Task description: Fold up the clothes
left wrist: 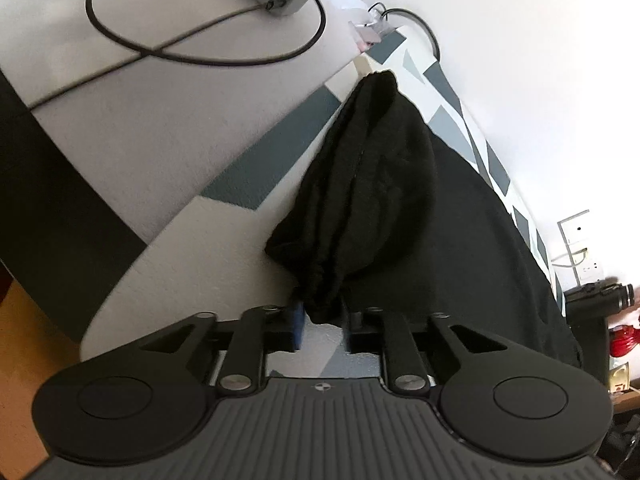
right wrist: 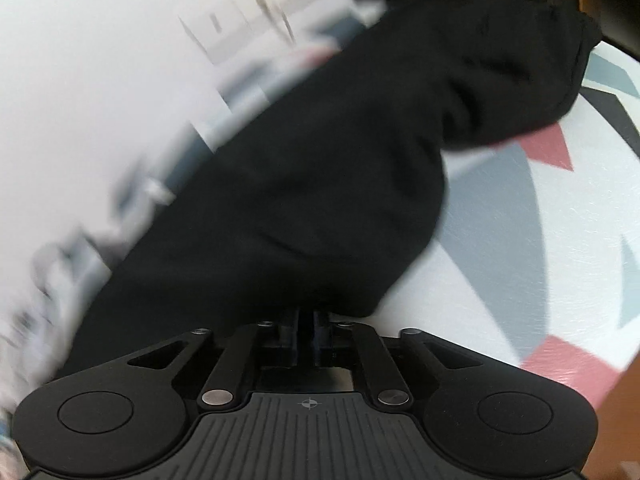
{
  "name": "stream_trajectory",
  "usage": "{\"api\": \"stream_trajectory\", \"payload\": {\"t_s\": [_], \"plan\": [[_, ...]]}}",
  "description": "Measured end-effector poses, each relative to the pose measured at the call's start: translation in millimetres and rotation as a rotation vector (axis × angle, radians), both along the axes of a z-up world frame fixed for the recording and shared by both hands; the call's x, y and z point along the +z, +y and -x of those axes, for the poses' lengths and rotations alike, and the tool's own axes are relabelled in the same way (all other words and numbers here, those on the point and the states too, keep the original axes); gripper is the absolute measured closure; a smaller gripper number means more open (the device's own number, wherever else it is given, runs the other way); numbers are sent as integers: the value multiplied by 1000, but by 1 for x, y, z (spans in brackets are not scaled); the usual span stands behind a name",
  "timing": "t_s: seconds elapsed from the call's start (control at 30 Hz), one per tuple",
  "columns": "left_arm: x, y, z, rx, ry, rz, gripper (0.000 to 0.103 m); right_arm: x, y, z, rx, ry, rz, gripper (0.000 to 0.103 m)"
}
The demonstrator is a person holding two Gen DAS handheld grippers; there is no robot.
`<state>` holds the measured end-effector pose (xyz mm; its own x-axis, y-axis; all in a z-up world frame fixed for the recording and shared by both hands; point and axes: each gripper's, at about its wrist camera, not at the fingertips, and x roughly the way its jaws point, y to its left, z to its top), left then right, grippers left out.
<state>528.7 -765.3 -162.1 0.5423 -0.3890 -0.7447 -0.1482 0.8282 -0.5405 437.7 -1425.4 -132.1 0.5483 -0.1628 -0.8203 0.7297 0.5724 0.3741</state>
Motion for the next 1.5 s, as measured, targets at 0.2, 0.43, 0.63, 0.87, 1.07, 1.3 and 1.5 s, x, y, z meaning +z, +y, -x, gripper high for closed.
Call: {"api": "stream_trajectory", "payload": {"t_s": [0.2, 0.43, 0.63, 0.87, 1.07, 1.3, 1.5], "plan": [[5, 0, 7, 27, -24, -74, 47, 57, 17, -16, 33, -37, 273, 67], [19, -17, 17, -22, -104, -214, 46, 84, 104, -128, 579, -175, 202, 71], [39, -50, 27, -154, -229, -392, 47, 79, 237, -246, 1016, -207, 55, 75], [36, -59, 28, -139, -232, -422, 47, 41, 337, -329, 1114, -6, 96, 75], [39, -52, 32, -125, -272, -430, 47, 30, 327, -313, 1067, 65, 156, 100], [36, -52, 8, -178, -304, -425, 47, 58, 303, -313, 1022, -66, 56, 100], [21, -44, -17, -157, -222, -366, 86, 59, 296, -321, 1010, -88, 26, 100]]}}
